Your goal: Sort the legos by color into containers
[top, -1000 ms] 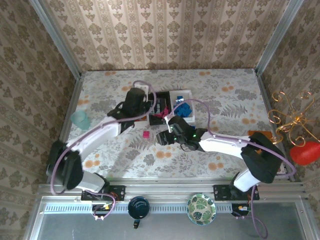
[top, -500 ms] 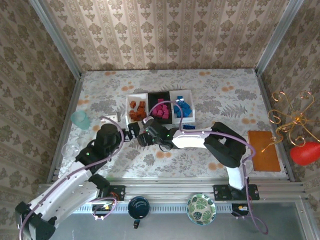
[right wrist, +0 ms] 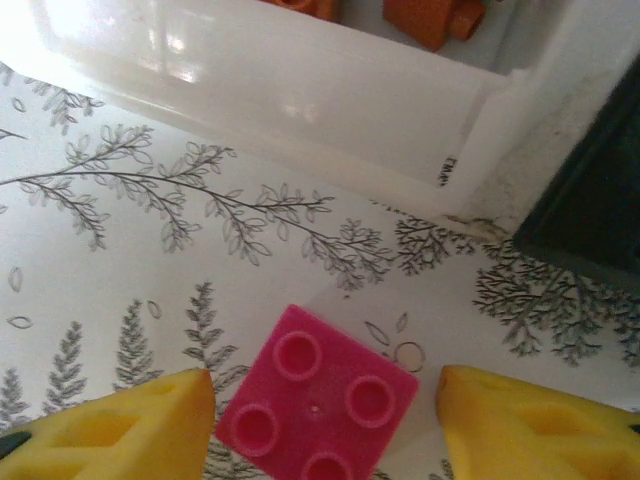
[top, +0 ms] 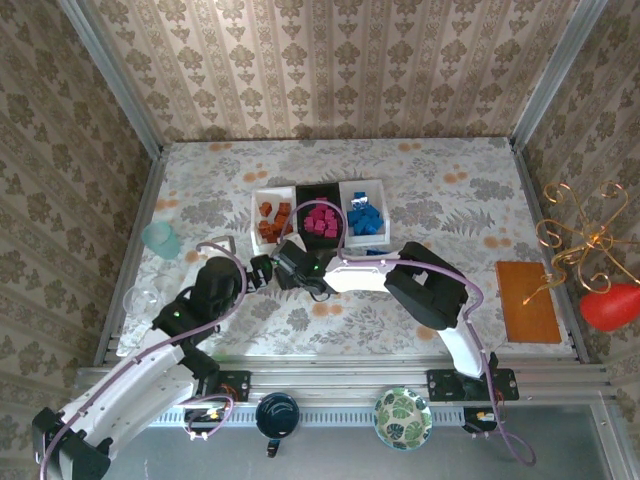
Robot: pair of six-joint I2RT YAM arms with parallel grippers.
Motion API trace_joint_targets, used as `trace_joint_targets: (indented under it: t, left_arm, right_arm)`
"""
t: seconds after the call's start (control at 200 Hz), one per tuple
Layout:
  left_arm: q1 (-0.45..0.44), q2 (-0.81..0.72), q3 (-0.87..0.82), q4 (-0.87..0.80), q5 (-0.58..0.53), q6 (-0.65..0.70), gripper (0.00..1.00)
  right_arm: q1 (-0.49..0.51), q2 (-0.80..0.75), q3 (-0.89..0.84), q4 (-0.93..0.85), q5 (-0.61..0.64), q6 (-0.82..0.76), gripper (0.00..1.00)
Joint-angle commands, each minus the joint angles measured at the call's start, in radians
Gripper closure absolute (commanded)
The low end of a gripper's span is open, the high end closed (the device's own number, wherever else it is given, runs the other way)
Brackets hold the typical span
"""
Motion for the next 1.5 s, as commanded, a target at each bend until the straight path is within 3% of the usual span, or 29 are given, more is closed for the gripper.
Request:
trace_joint_targets:
  t: [0.0,0.23,0.42,0.555,0.725,0.945,1.025,1.135,1.2,1.495]
  left_arm:
    - [-0.009,-0.006,-0.014,0.006,0.036,-0.009,0.0]
    - [-0.007,0.019,-0.029,0.032,0.053,-0.015,0.0]
    - [-0.007,0.062,-0.042,0.062,0.065,-0.015,0.0]
    - [-0.006,0.078,-0.056,0.078,0.077,-0.018,0.0]
    - [-0.003,0.081,-0.059,0.078,0.09,-0.018,0.0]
    - [-0.002,0.089,-0.056,0.083,0.092,-0.02,0.0]
    - [-0.001,0.095,-0.052,0.085,0.096,-0.016,0.0]
    - [0.002,0.106,-0.048,0.089,0.102,-0.015,0.0]
    - [0.004,0.11,-0.048,0.095,0.107,-0.016,0.0]
    - [0.01,0.119,-0.052,0.109,0.114,-0.017,0.0]
  right_arm:
    - [0.008,0.011,-0.022,-0.01,0.049,-0.014,0.46]
    - [0.005,-0.141,-0.218,0.175,-0.025,-0.061,0.67]
    - [-0.016,-0.371,-0.394,0.246,-0.051,-0.088,0.74]
    - [-0.111,-0.498,-0.431,0.211,-0.084,-0.084,0.76]
    - [-0.271,-0.49,-0.369,0.18,-0.138,-0.093,0.77]
    - [-0.386,-0.344,-0.199,0.095,-0.146,-0.093,0.77]
    - [-0.404,-0.303,-0.151,0.062,-0.155,-0.091,0.71]
    - [-0.41,-0.279,-0.11,0.028,-0.171,-0.093,0.48]
    - [-0.411,-0.3,-0.121,0.033,-0.174,-0.095,0.4]
    - [-0.395,-0.54,-0.353,0.066,-0.186,-0.058,0.25]
